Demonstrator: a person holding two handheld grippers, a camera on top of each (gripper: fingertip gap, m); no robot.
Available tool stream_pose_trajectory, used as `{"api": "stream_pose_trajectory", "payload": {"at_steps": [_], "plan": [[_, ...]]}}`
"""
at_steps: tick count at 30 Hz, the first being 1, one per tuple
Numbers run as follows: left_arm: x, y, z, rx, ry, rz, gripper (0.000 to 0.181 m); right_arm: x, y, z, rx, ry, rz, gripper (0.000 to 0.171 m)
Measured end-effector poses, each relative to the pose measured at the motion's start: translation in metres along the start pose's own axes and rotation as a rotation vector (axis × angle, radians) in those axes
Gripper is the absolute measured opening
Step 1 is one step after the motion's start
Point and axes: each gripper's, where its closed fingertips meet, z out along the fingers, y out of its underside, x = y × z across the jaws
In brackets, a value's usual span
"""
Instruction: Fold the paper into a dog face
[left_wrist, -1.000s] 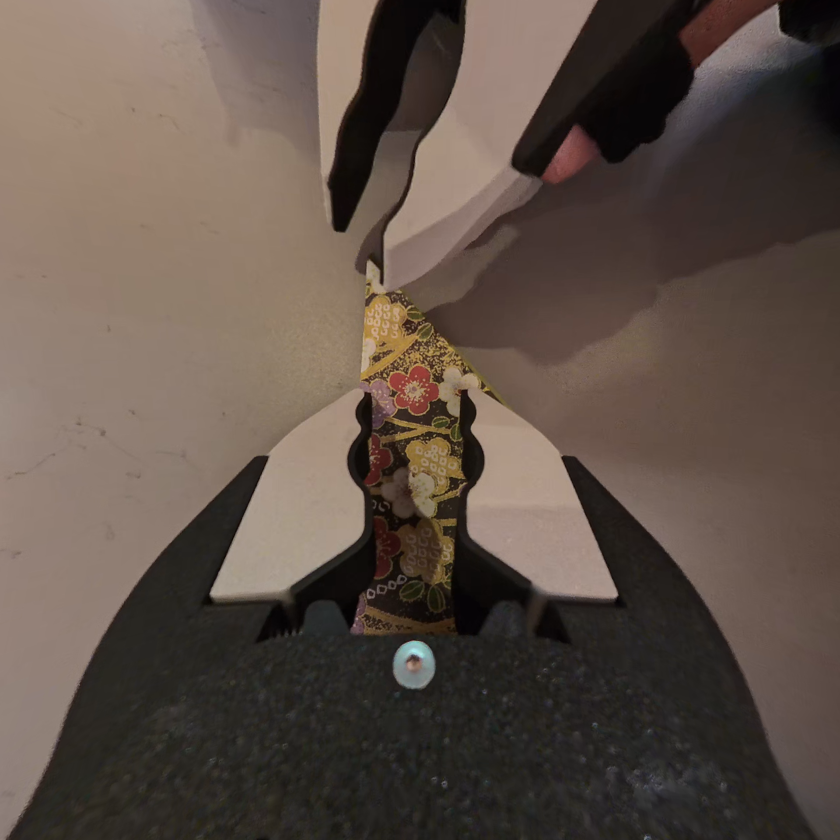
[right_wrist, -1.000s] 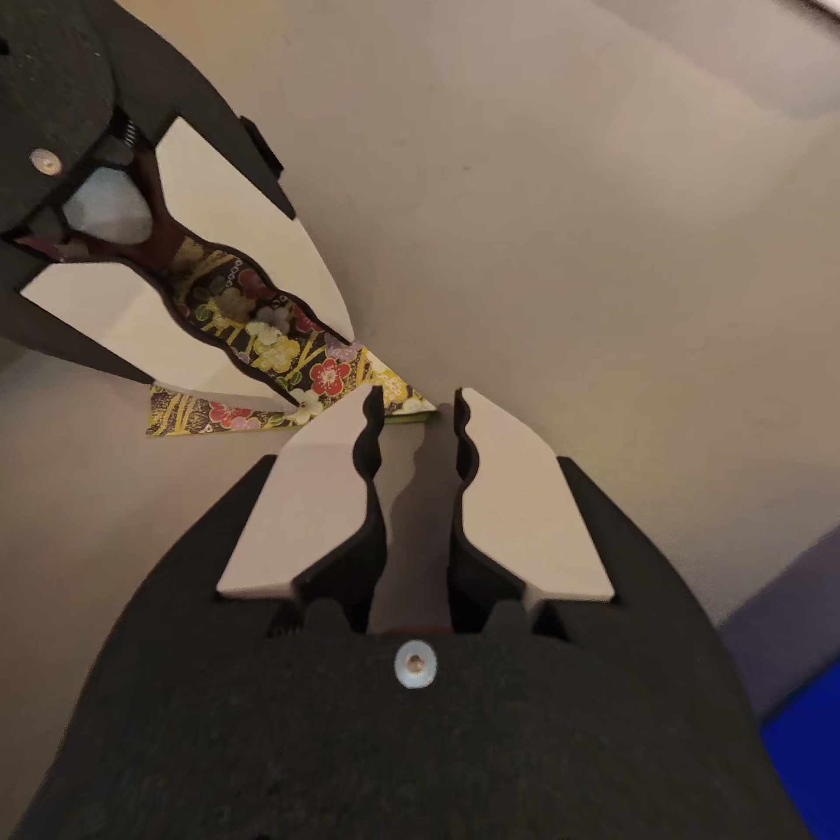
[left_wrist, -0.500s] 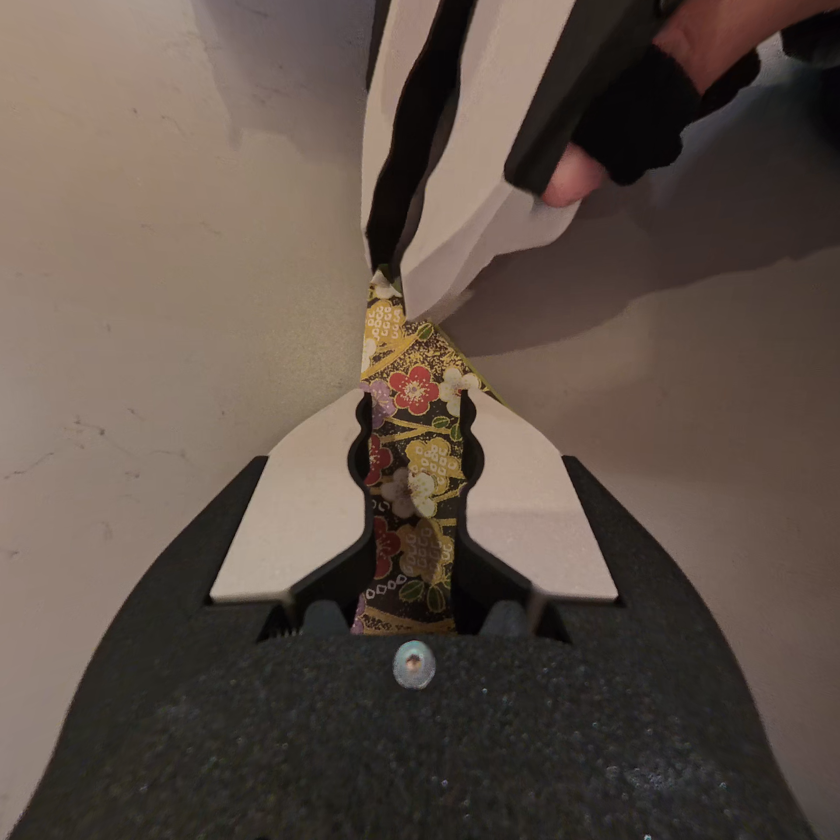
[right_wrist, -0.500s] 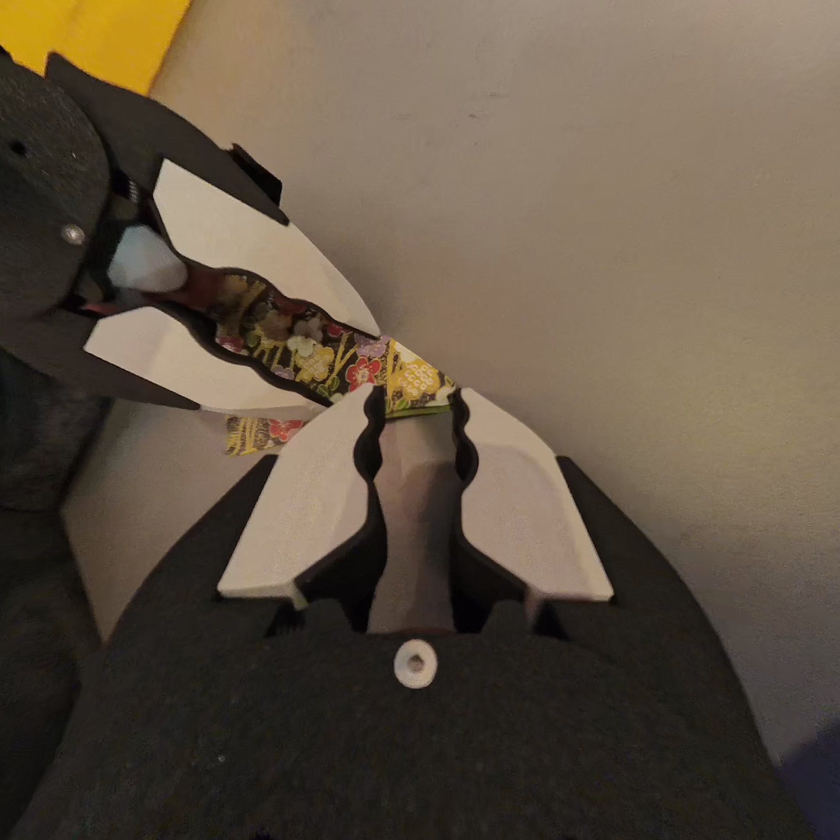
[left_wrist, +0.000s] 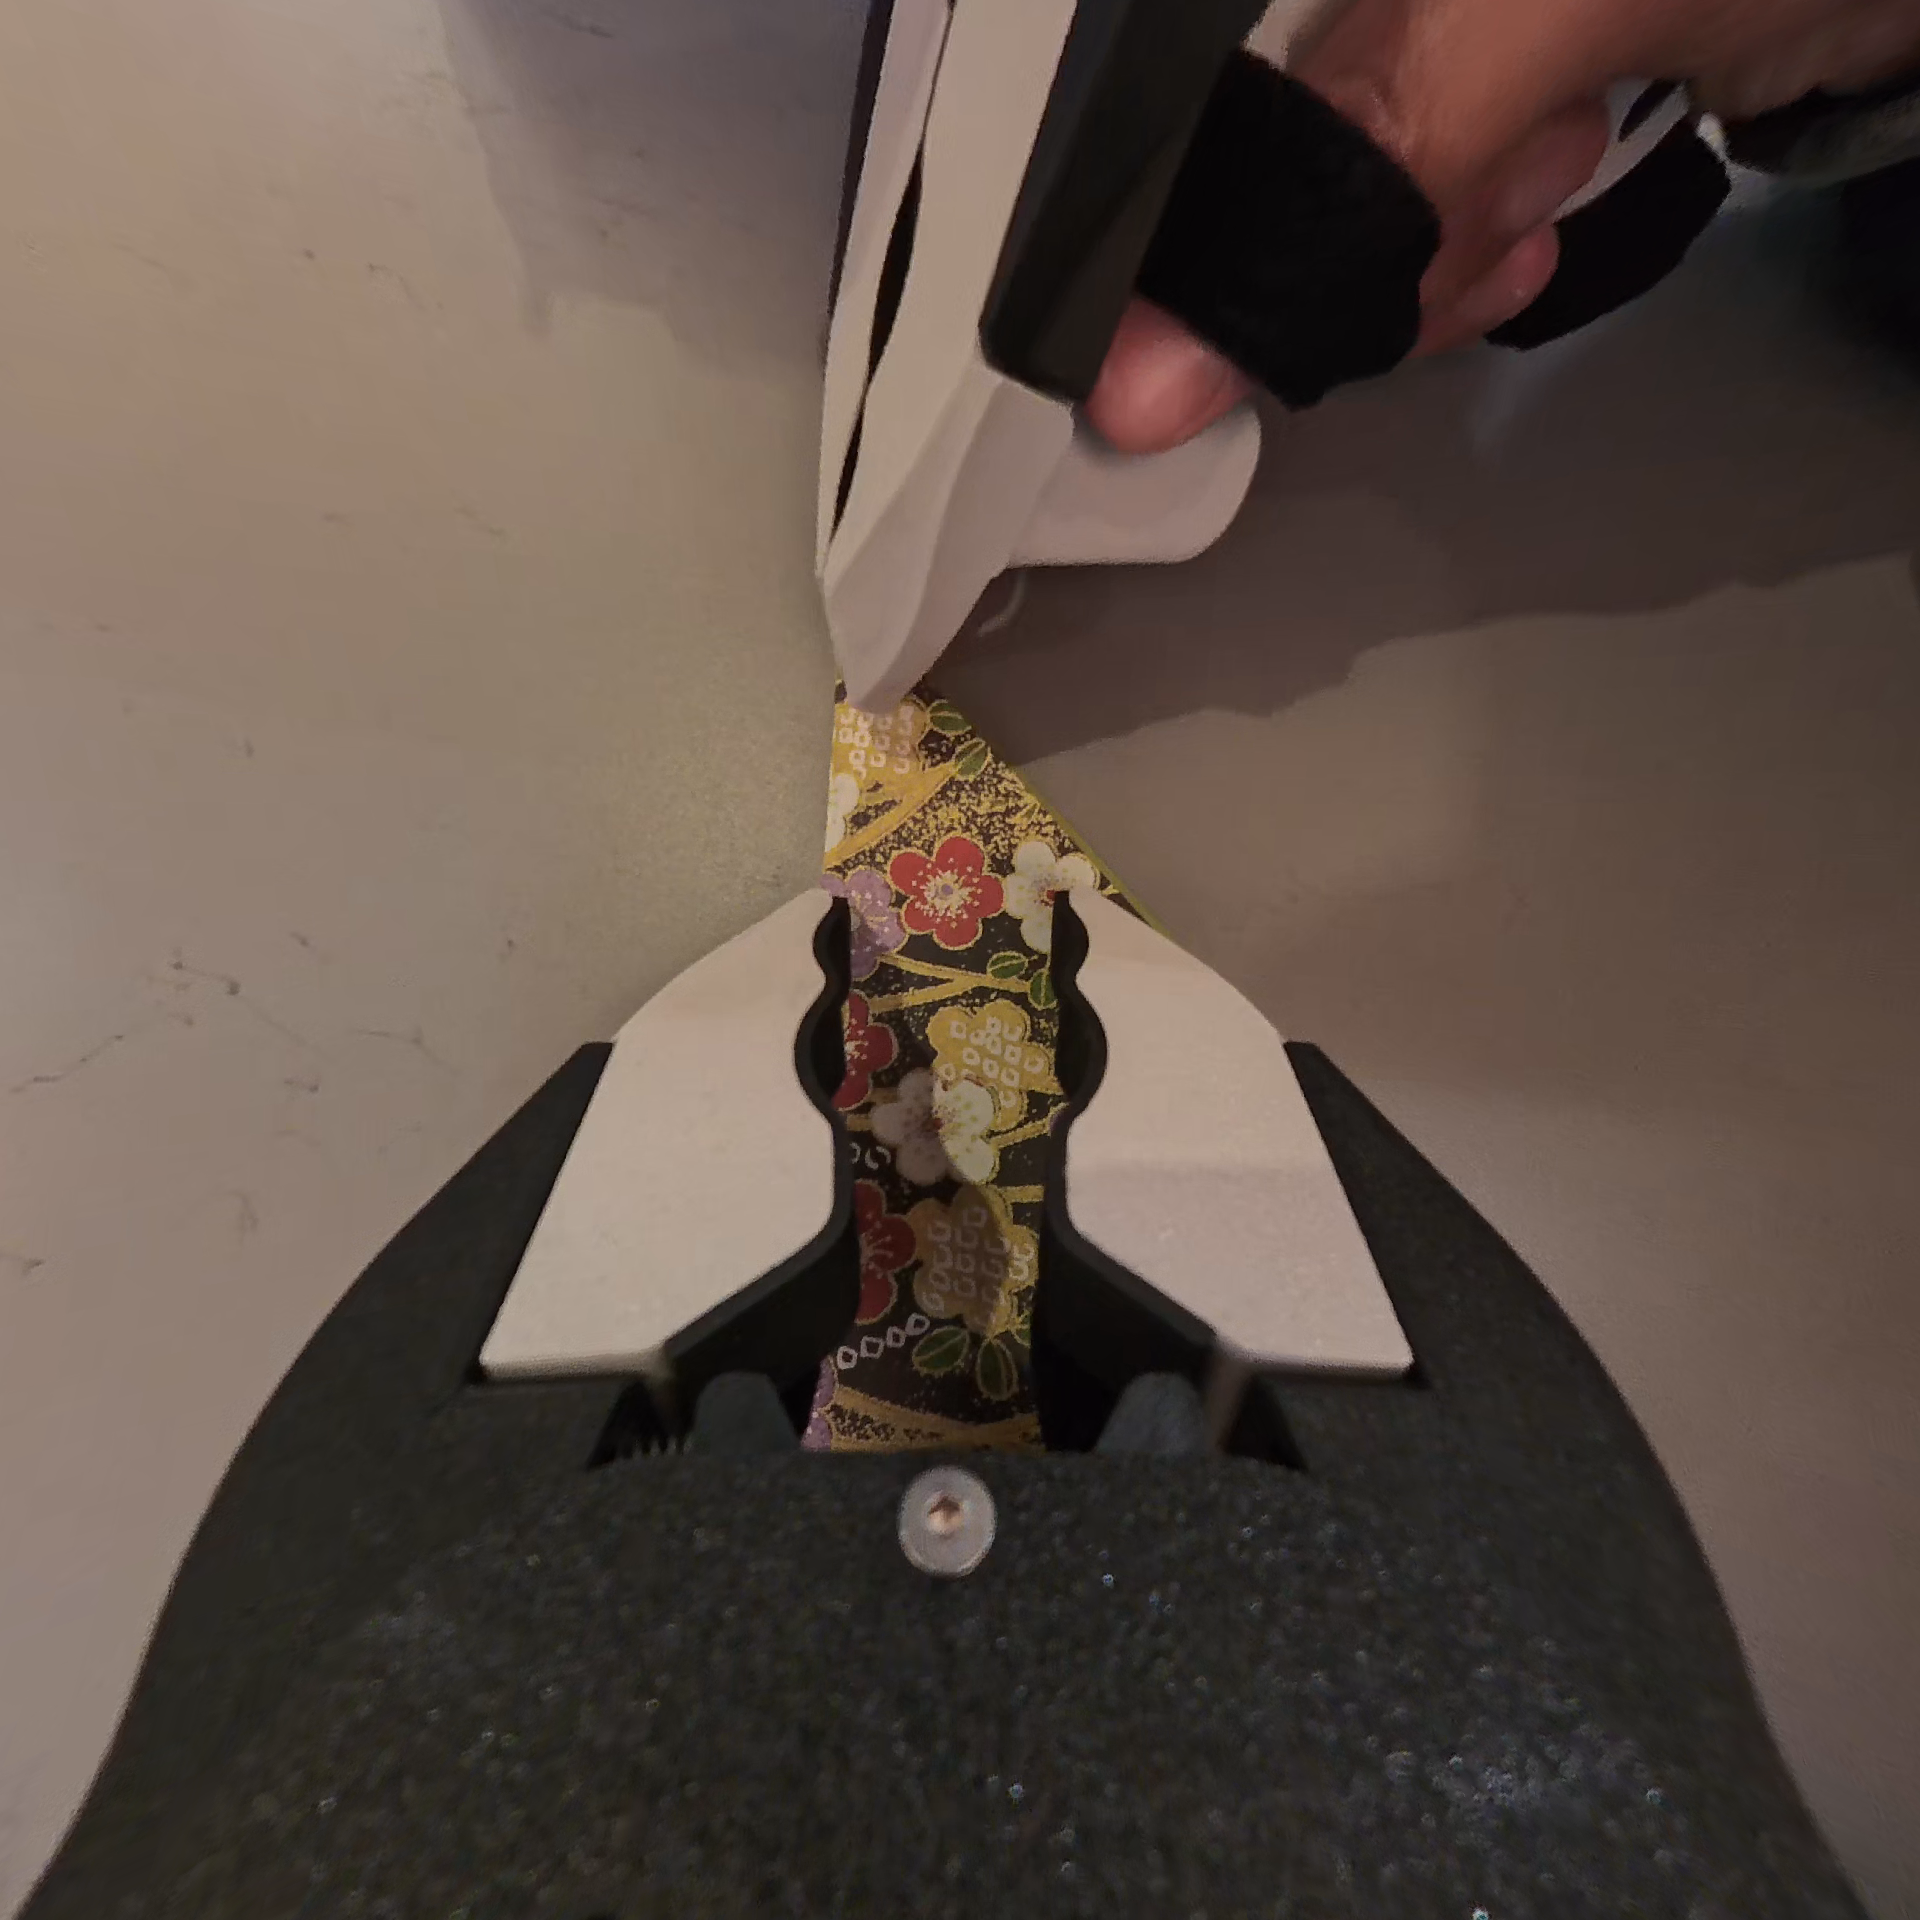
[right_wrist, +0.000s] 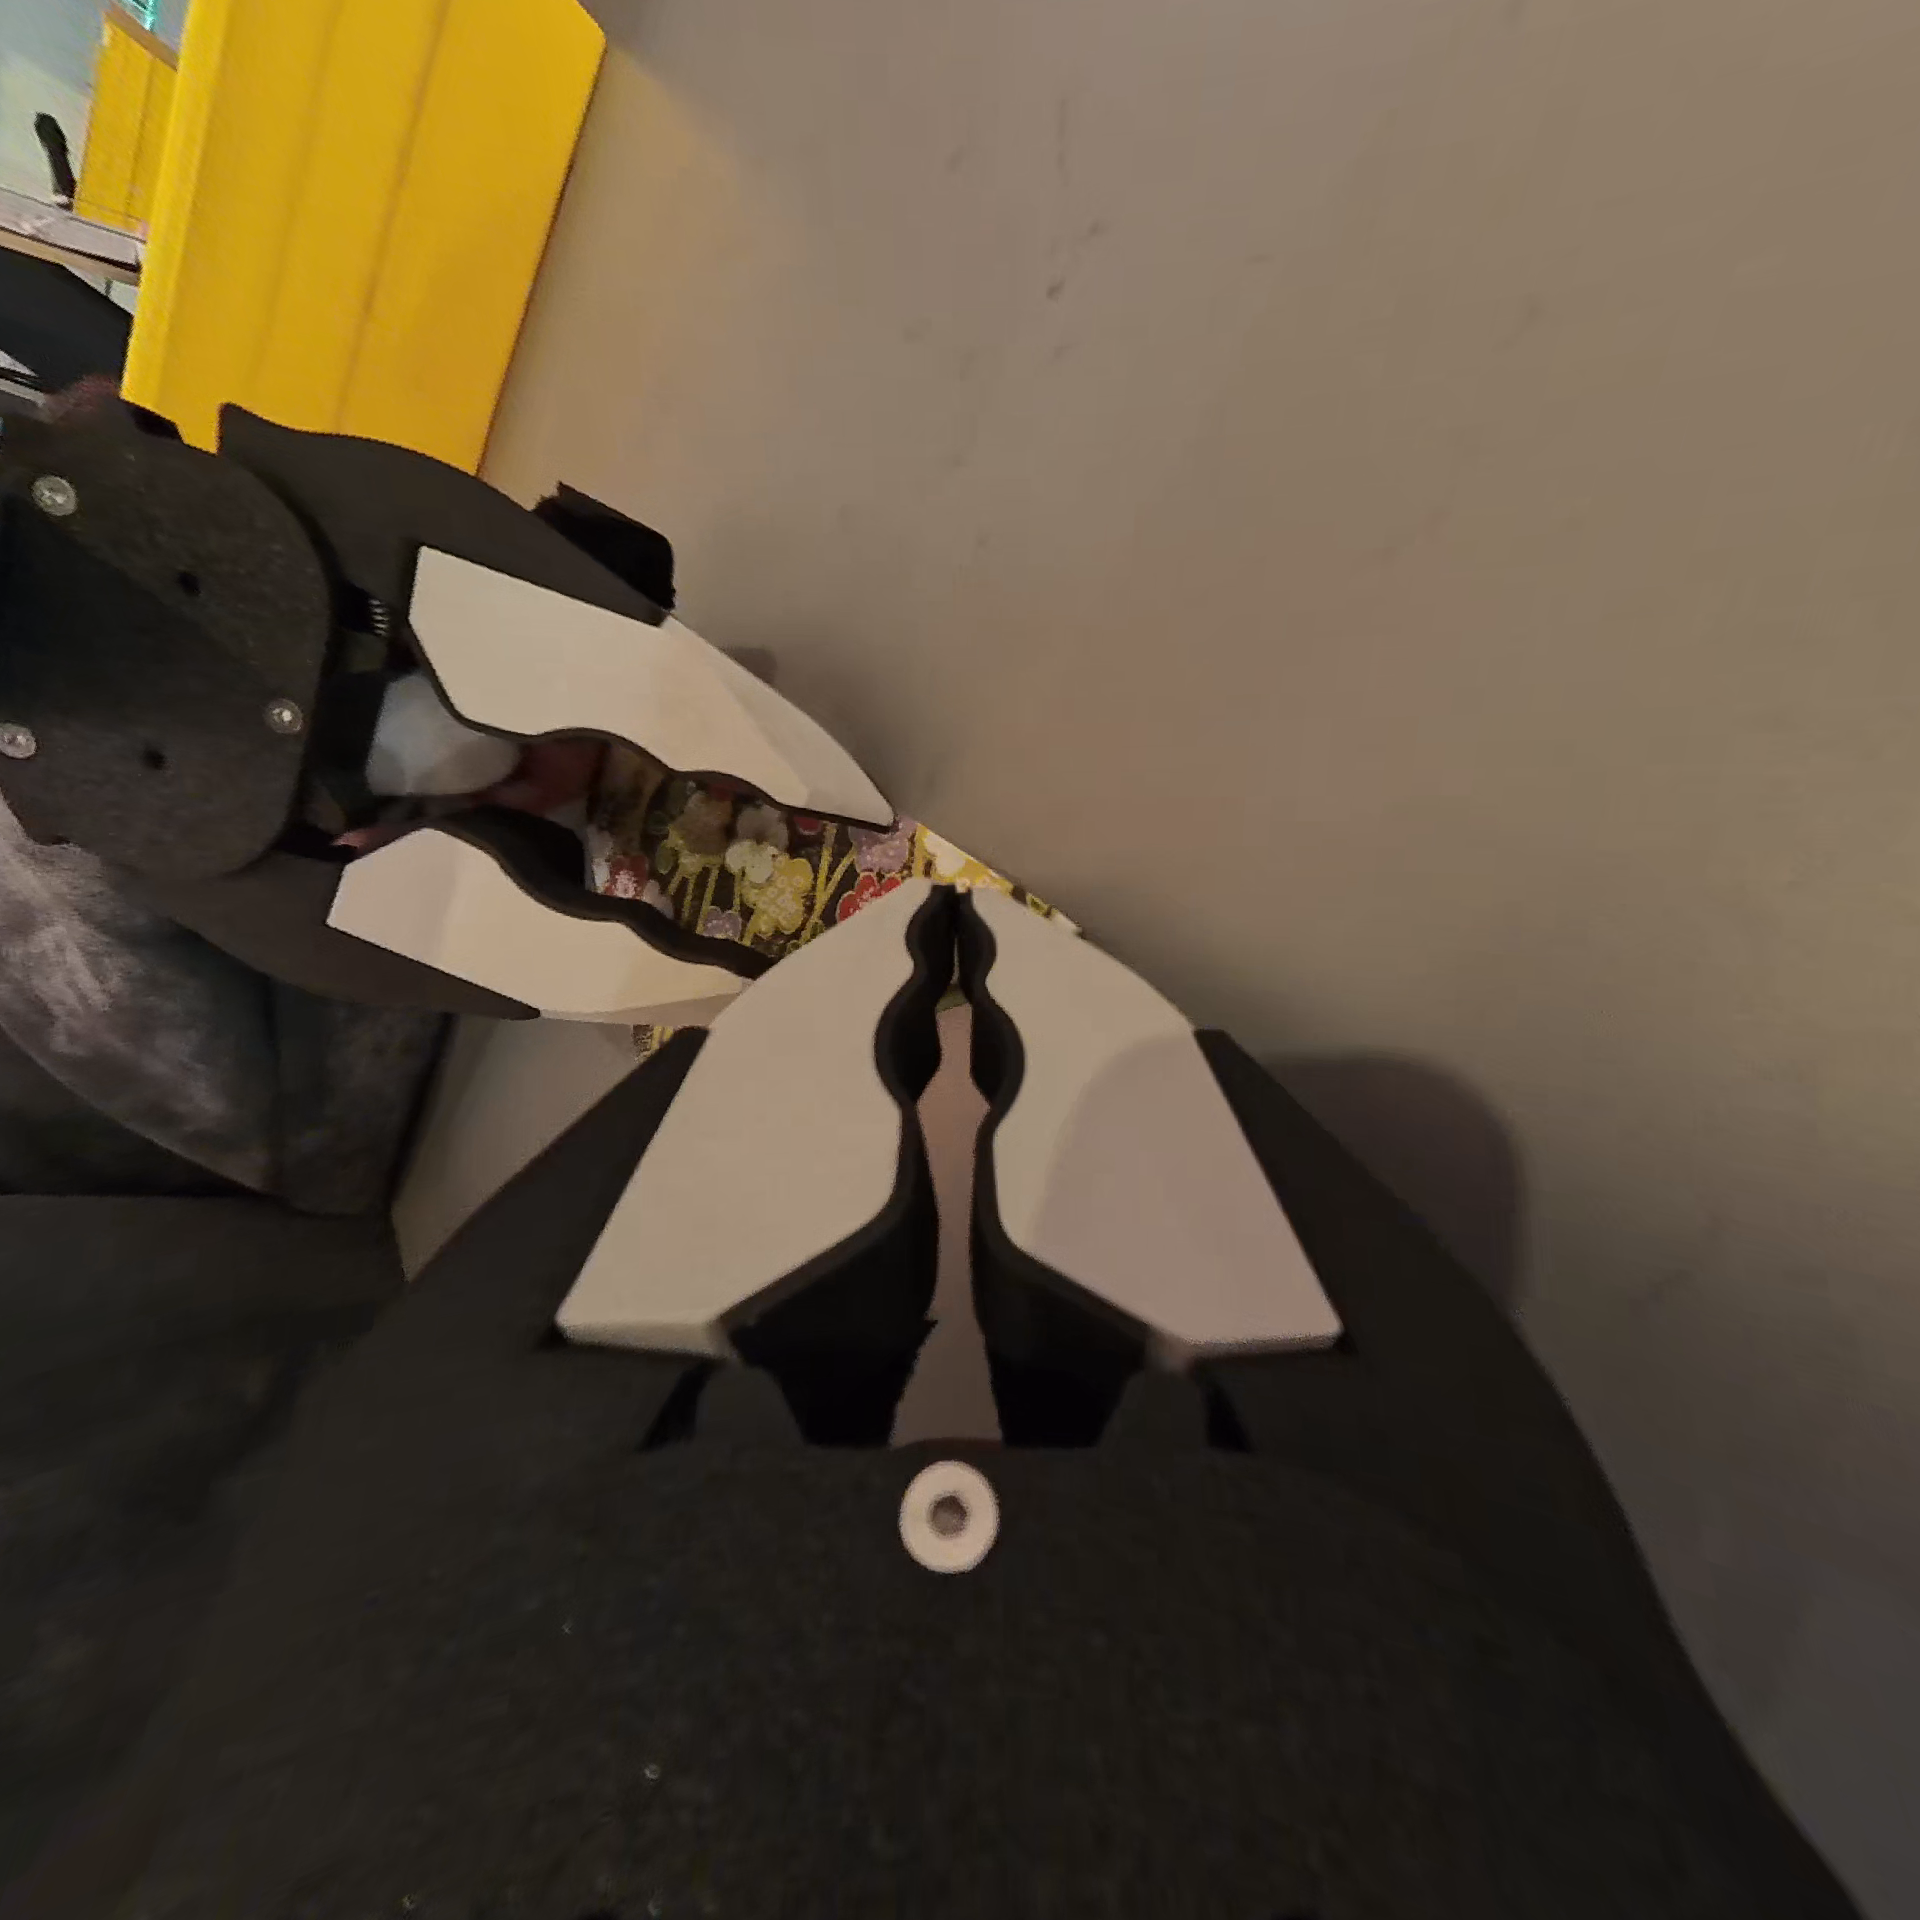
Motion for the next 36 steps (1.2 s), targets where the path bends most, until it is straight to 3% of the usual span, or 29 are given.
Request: {"api": "stream_pose_trajectory", "payload": {"at_steps": [6, 8, 12, 15, 21, 36], "plan": [[0.000, 0.000, 0.000, 0.002, 0.001, 0.001, 0.036, 0.005, -0.005, -0.009, -0.007, 0.133, -0.174, 0.001], [0.000, 0.000, 0.000, 0.003, 0.001, 0.001, 0.036, 0.019, -0.001, -0.016, -0.071, 0.267, -0.254, 0.023], [0.000, 0.000, 0.000, 0.001, 0.001, 0.002, 0.036, 0.022, 0.004, -0.015, -0.153, 0.329, -0.333, 0.028], [0.000, 0.000, 0.000, 0.001, 0.001, 0.001, 0.036, 0.017, 0.003, -0.009, -0.147, 0.310, -0.329, 0.024], [0.000, 0.000, 0.000, 0.000, 0.000, 0.000, 0.036, 0.021, 0.006, -0.010, -0.144, 0.286, -0.262, 0.001], [0.000, 0.000, 0.000, 0.001, 0.000, 0.001, 0.036, -0.008, -0.007, -0.018, -0.068, 0.238, -0.402, 0.000]]}}
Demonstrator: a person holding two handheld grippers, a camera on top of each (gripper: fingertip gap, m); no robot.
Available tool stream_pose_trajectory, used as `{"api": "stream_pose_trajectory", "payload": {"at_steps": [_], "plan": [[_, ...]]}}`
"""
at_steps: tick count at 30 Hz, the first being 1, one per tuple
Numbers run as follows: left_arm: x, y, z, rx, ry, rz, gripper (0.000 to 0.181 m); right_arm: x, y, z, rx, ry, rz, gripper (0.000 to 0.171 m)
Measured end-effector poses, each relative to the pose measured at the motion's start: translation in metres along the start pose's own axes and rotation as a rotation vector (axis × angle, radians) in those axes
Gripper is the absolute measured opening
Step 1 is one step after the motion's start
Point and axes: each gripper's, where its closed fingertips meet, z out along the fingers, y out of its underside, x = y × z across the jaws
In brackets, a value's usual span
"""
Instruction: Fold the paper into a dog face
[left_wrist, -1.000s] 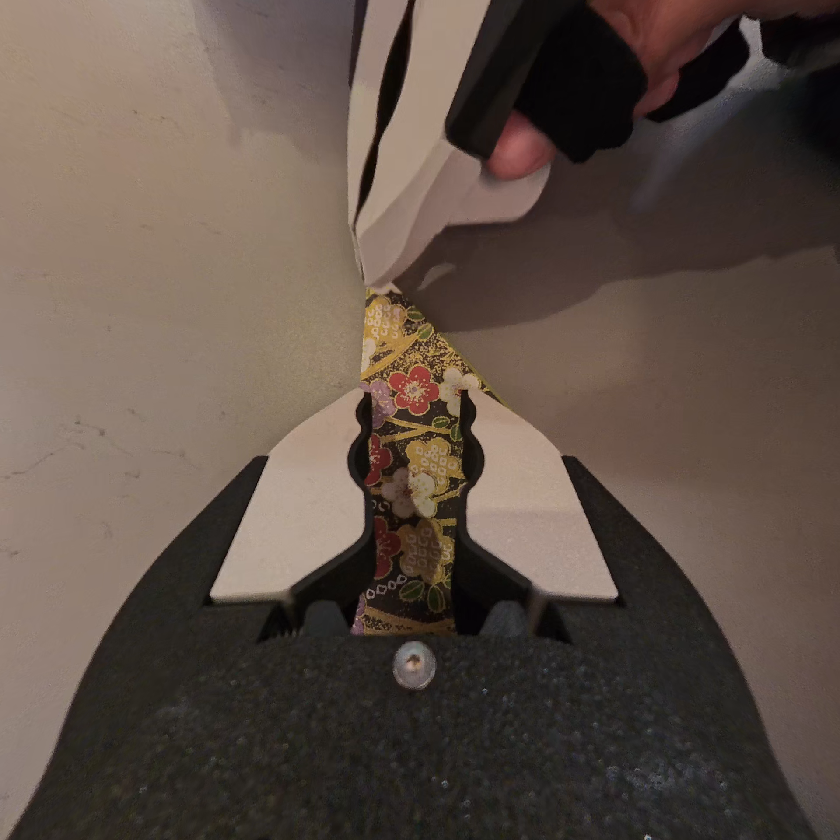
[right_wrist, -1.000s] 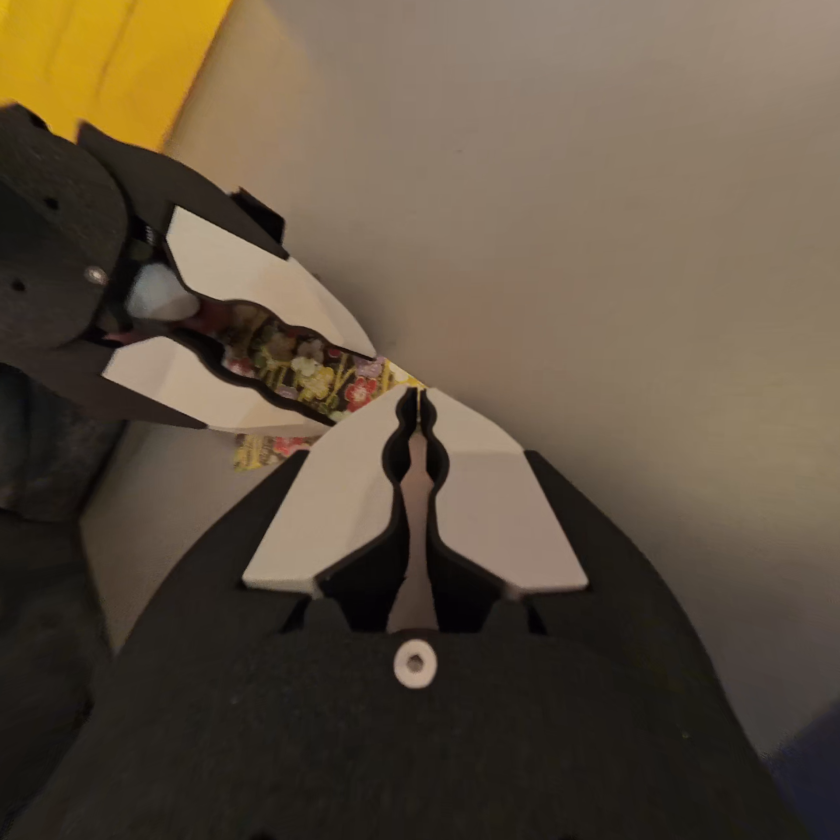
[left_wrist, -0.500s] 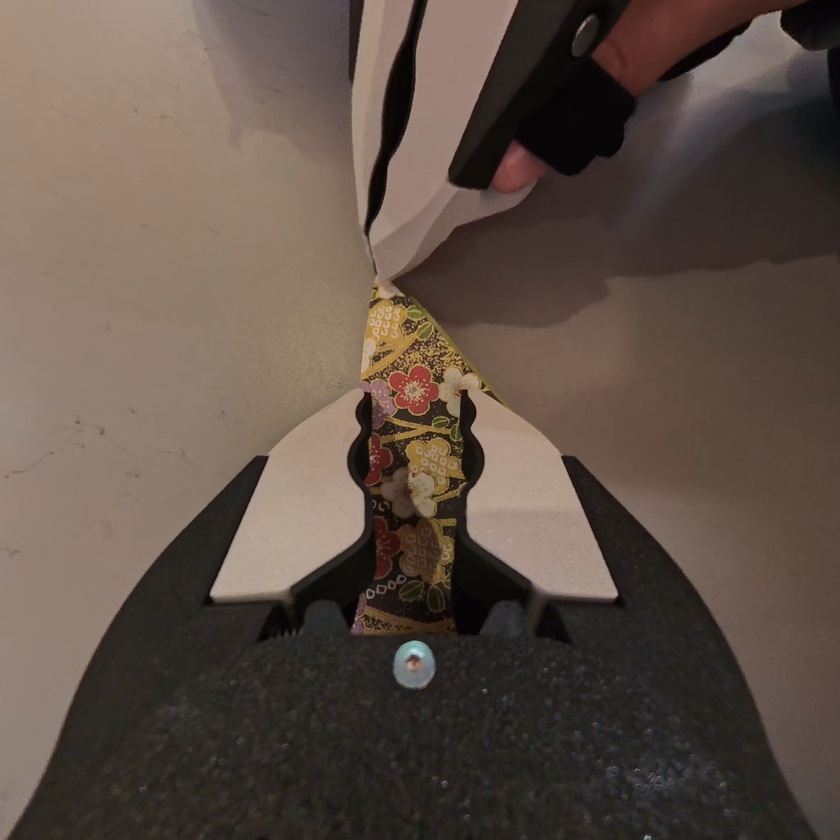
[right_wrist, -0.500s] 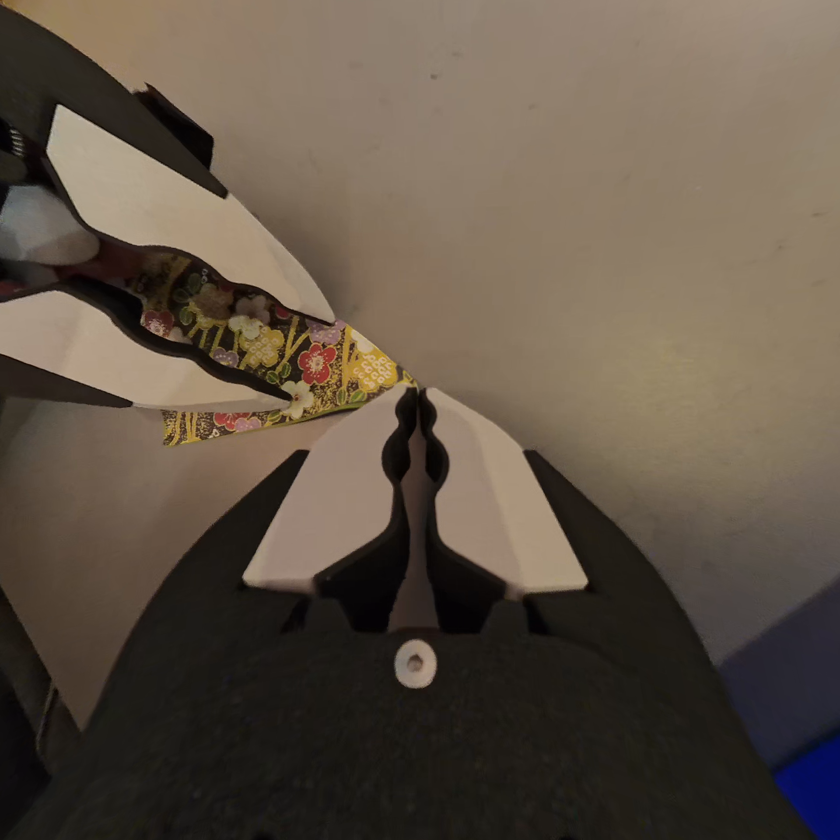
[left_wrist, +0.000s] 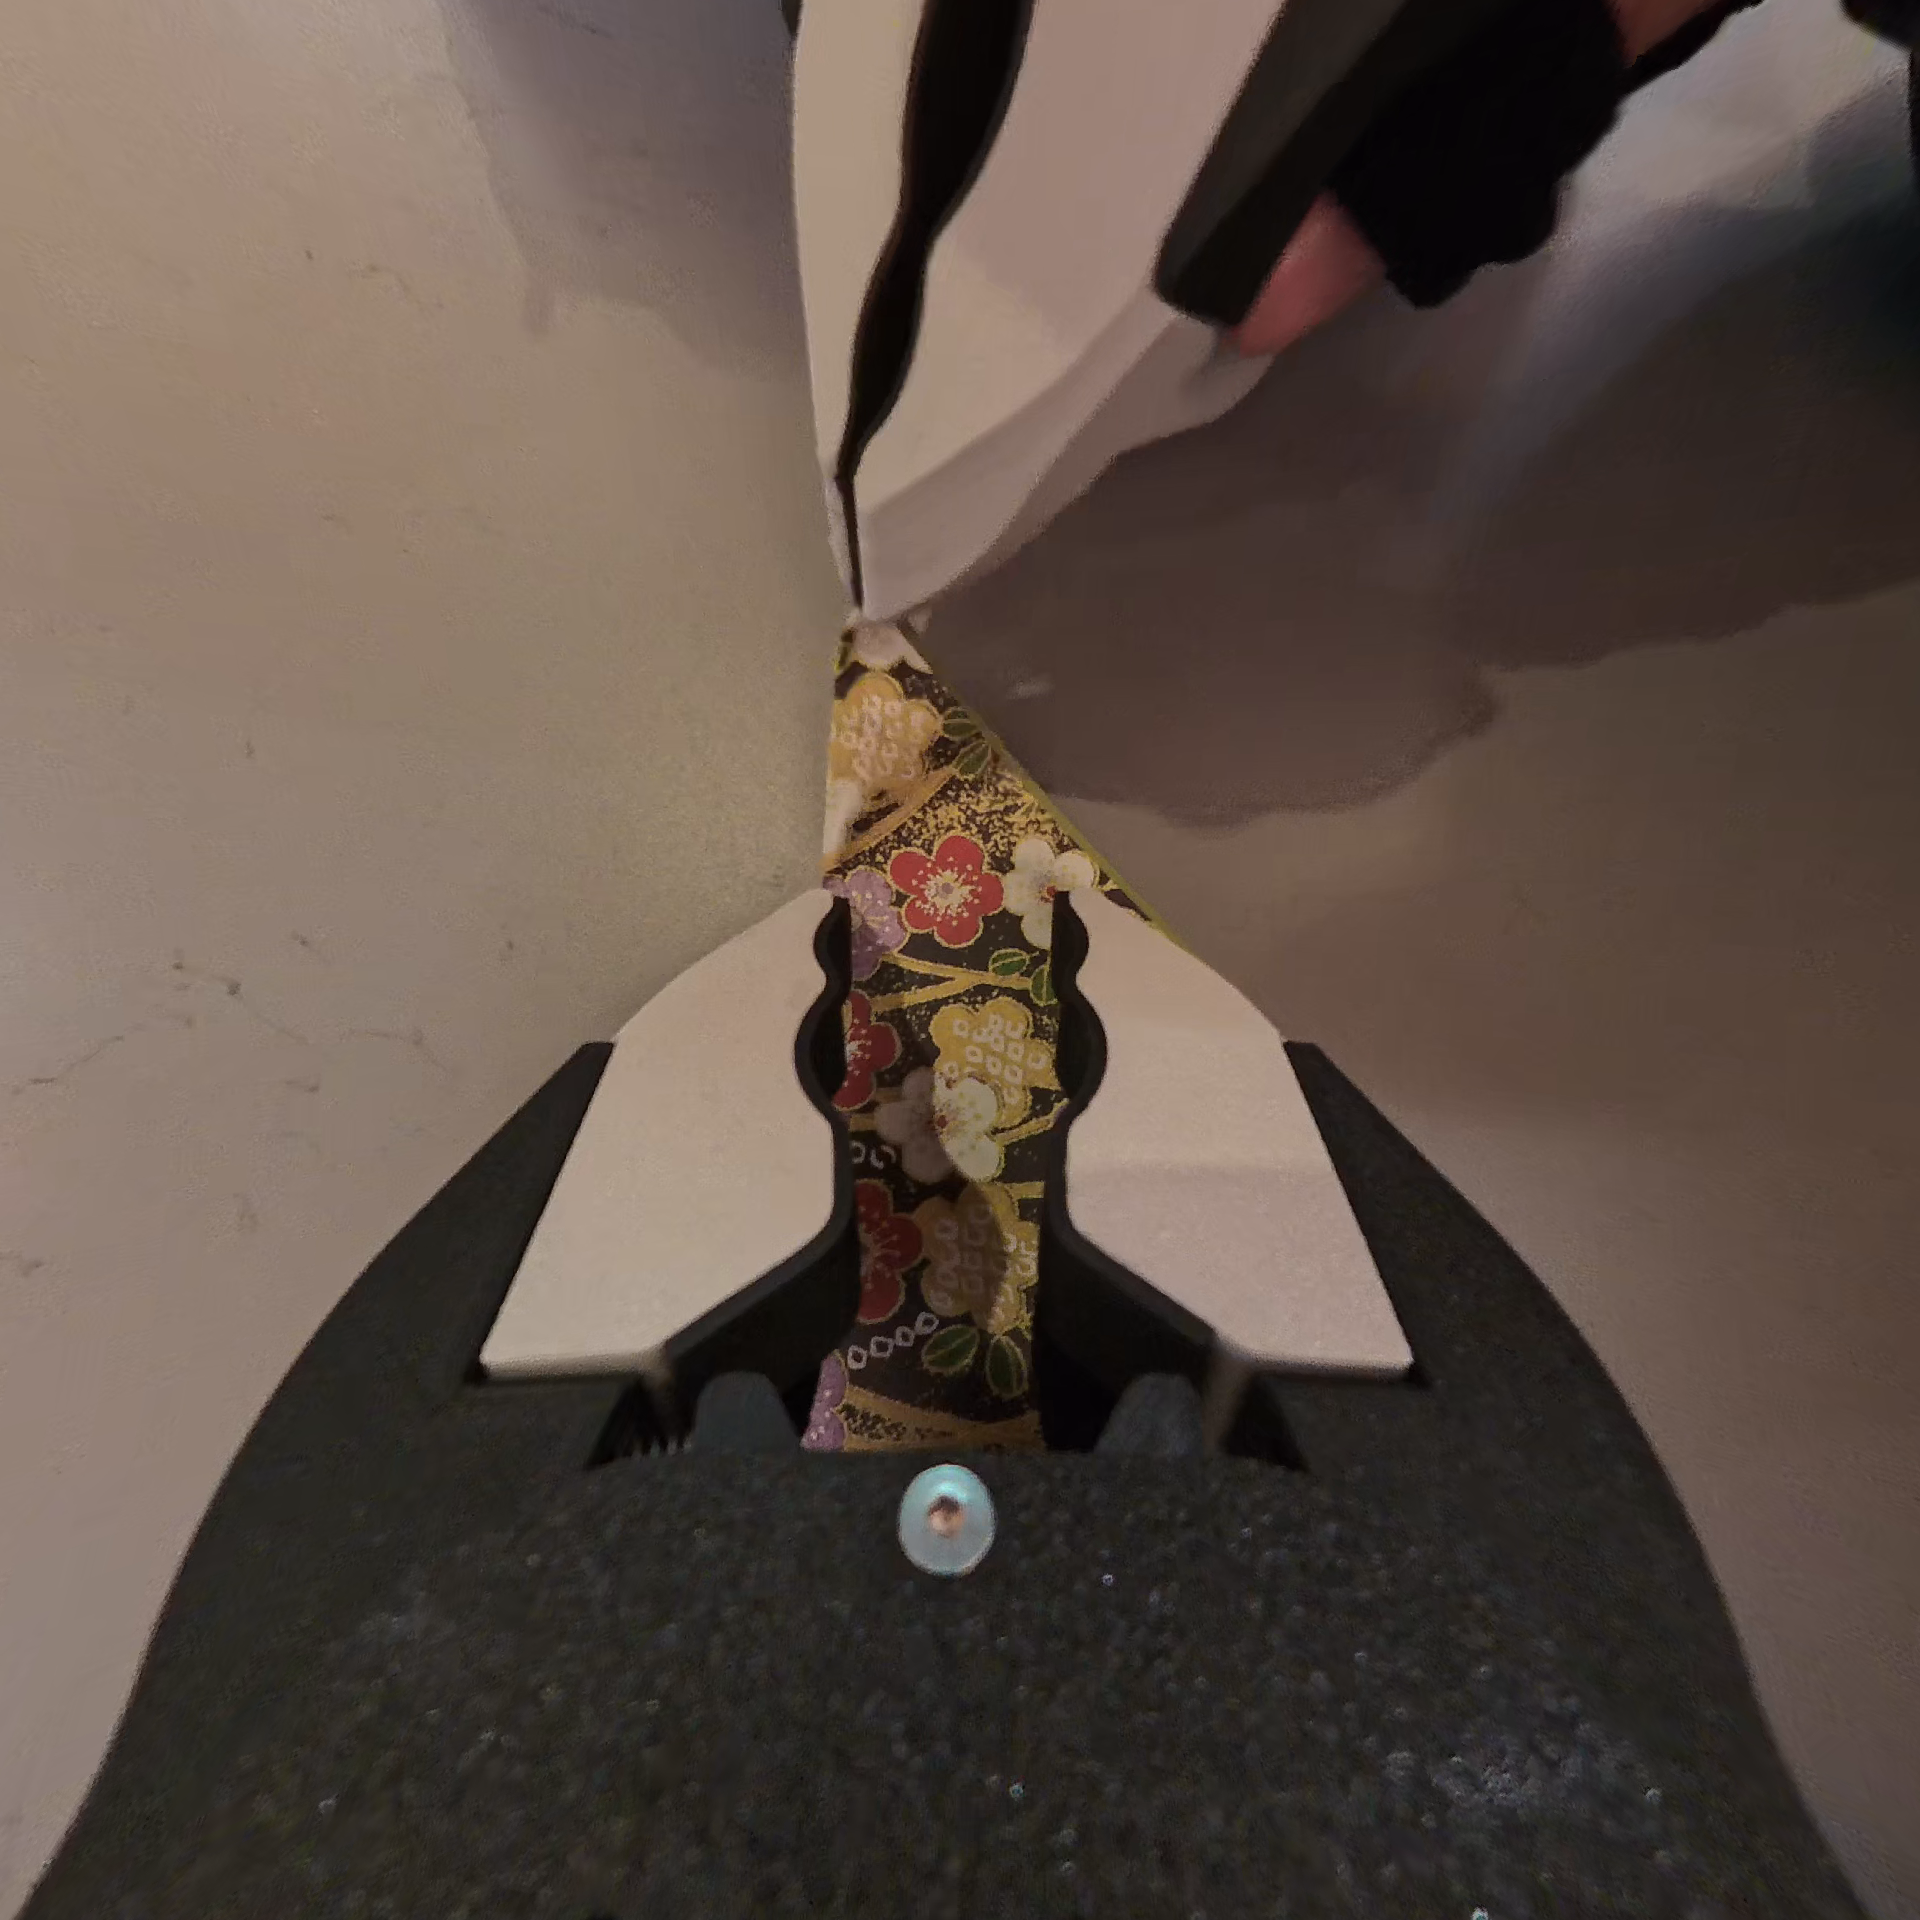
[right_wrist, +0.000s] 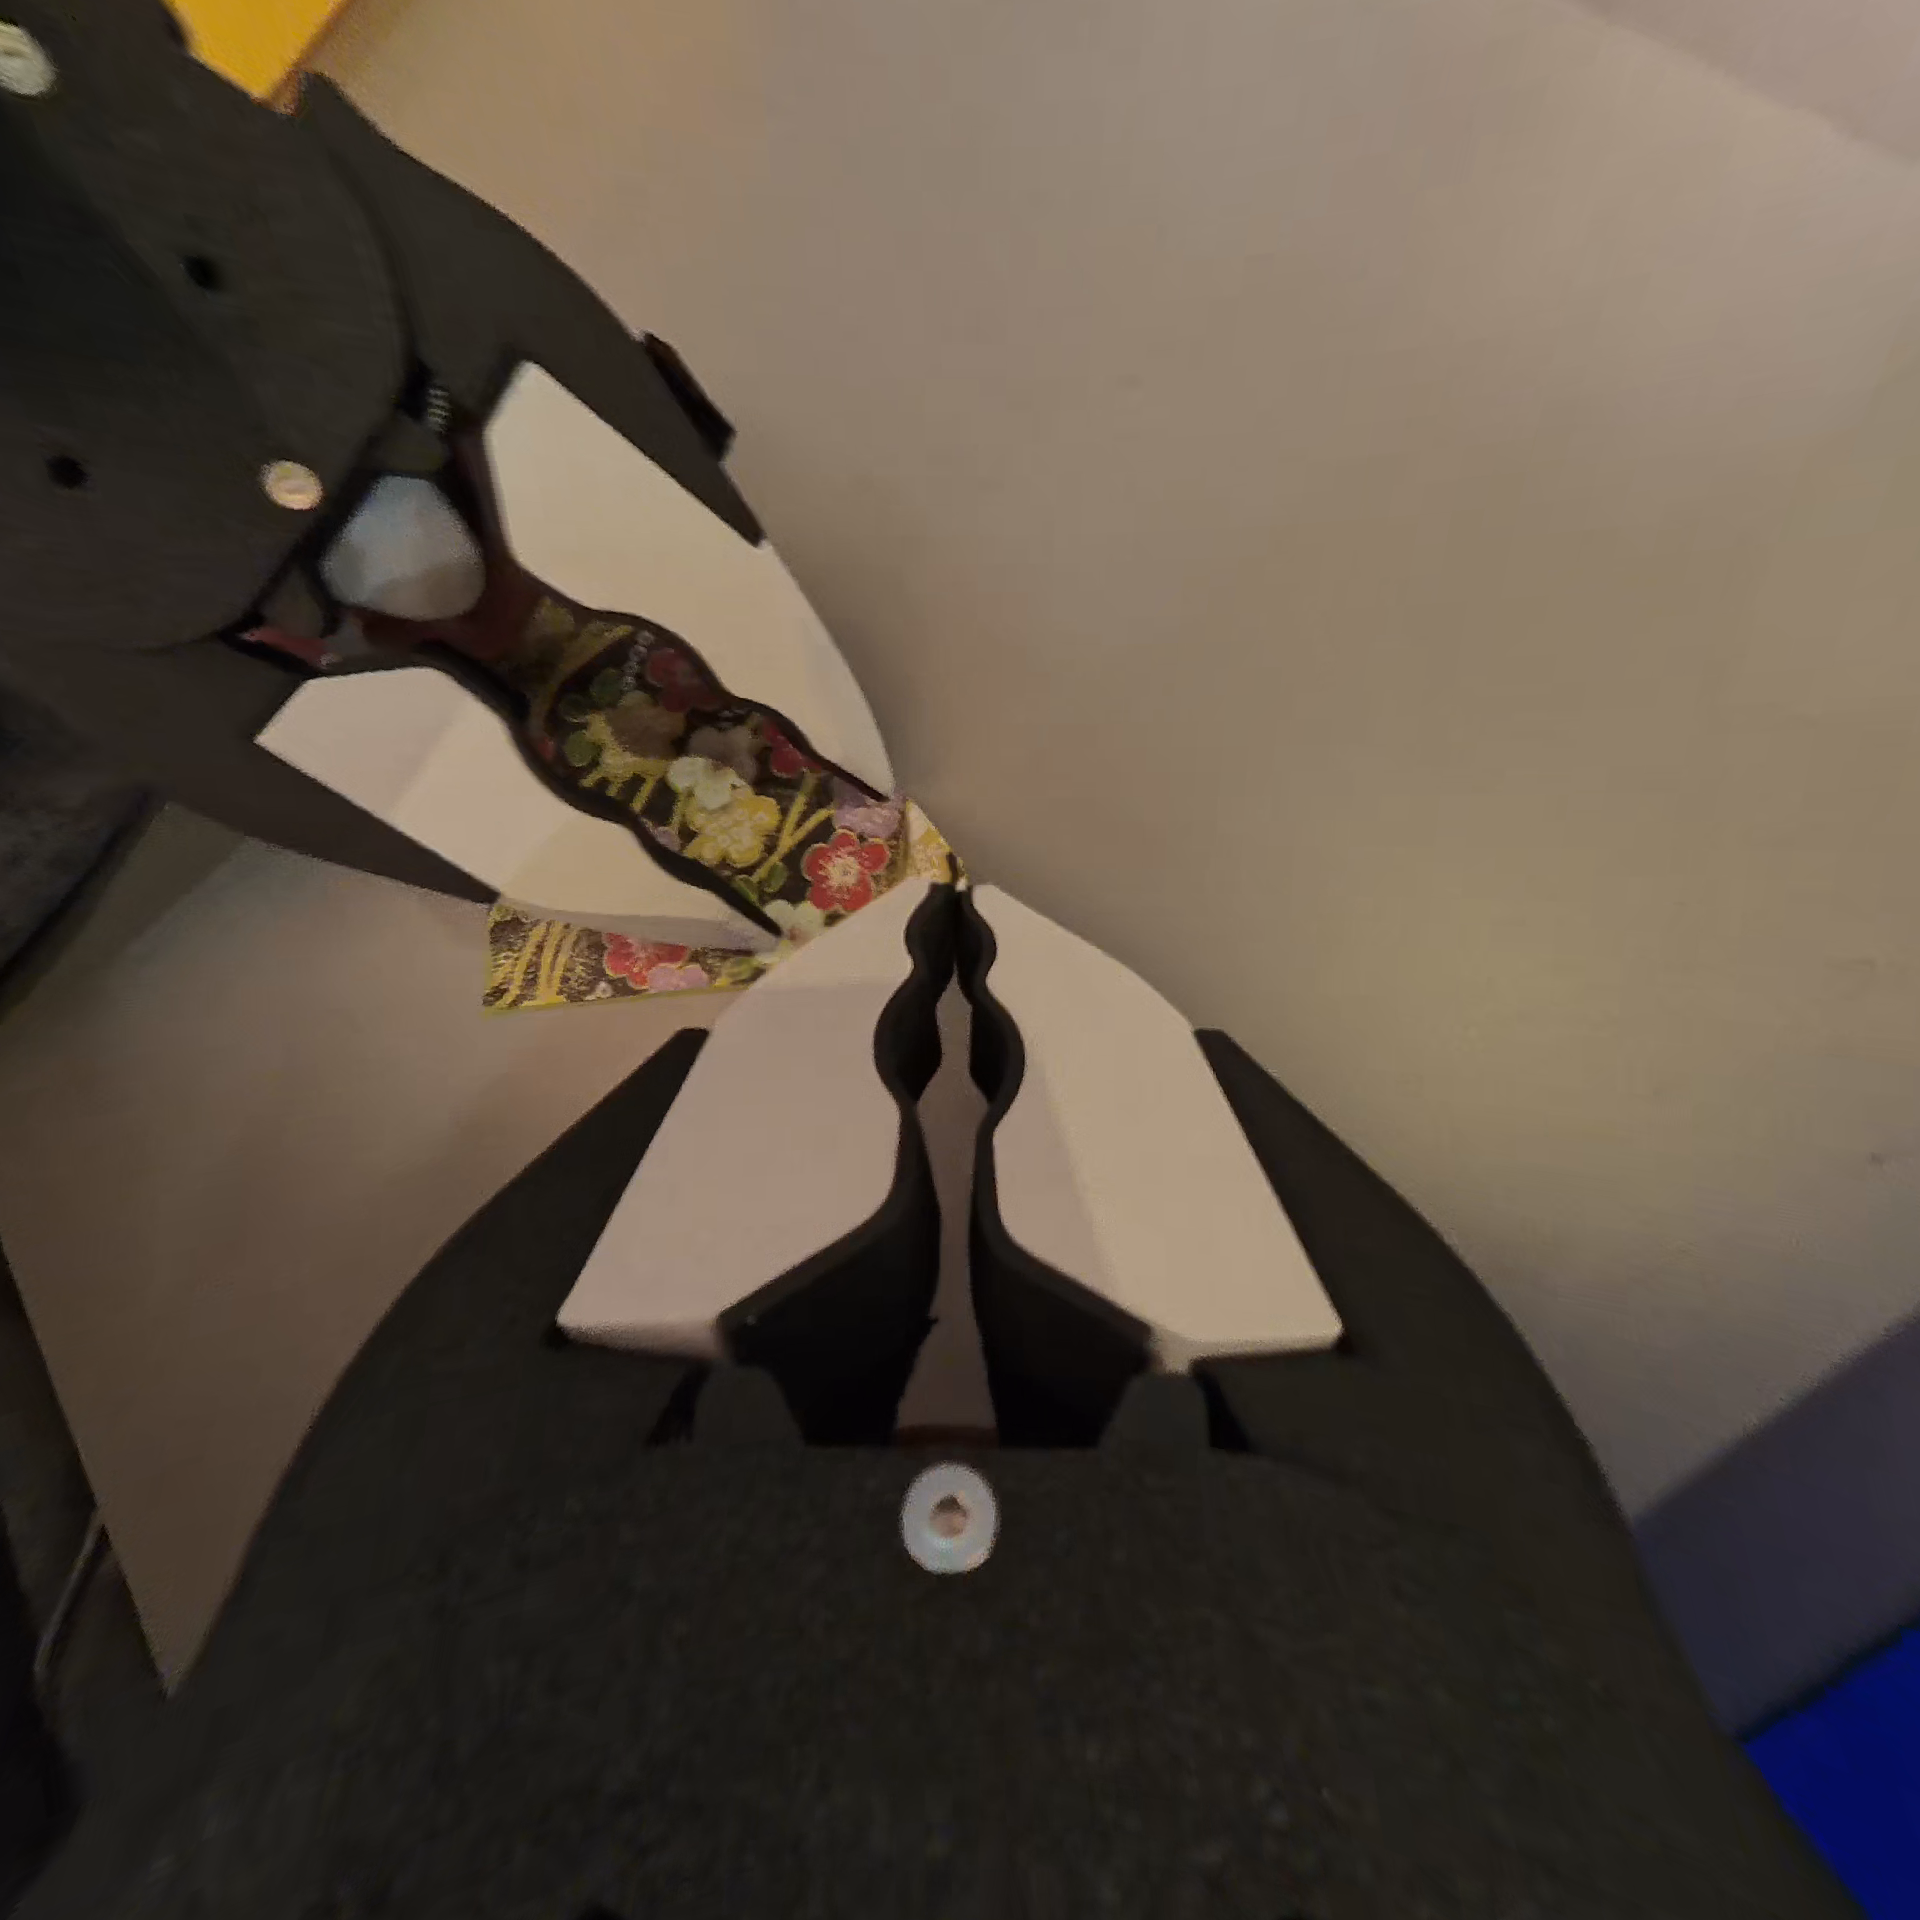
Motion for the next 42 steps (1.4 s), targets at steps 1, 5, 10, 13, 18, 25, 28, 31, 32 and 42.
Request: {"api": "stream_pose_trajectory", "payload": {"at_steps": [1, 5, 10, 13, 18, 25, 28, 31, 32, 42], "plan": [[0.000, 0.000, 0.000, 0.000, 0.000, 0.000, 0.036, -0.004, -0.003, -0.001, 0.015, 0.008, -0.021, 0.000], [0.000, 0.000, 0.000, -0.003, -0.001, 0.001, 0.036, -0.021, -0.012, 0.000, 0.037, 0.019, -0.112, 0.000], [0.000, 0.000, 0.000, -0.007, -0.004, -0.001, 0.036, -0.034, -0.001, 0.011, -0.046, 0.048, -0.232, 0.000], [-0.003, 0.001, -0.001, -0.022, -0.030, -0.002, 0.039, -0.033, 0.005, 0.017, -0.078, 0.073, -0.249, 0.000], [-0.004, 0.006, -0.016, -0.044, -0.062, -0.001, 0.040, -0.026, 0.007, 0.016, -0.079, 0.106, -0.242, 0.000], [-0.001, 0.018, -0.016, -0.080, -0.044, -0.018, 0.018, -0.028, 0.005, 0.016, -0.072, 0.113, -0.279, 0.000], [-0.004, 0.019, -0.015, -0.088, -0.049, -0.033, 0.000, -0.033, 0.004, 0.015, -0.064, 0.110, -0.318, 0.000], [-0.004, 0.019, -0.015, -0.088, -0.051, -0.042, 0.000, -0.043, 0.002, 0.015, -0.044, 0.096, -0.364, 0.000], [-0.004, 0.019, -0.015, -0.084, -0.052, -0.043, 0.000, -0.047, 0.002, 0.015, -0.040, 0.086, -0.373, 0.000], [-0.004, 0.020, -0.015, -0.076, -0.071, -0.036, 0.000, -0.064, 0.023, 0.035, -0.105, 0.027, -0.363, 0.000]]}}
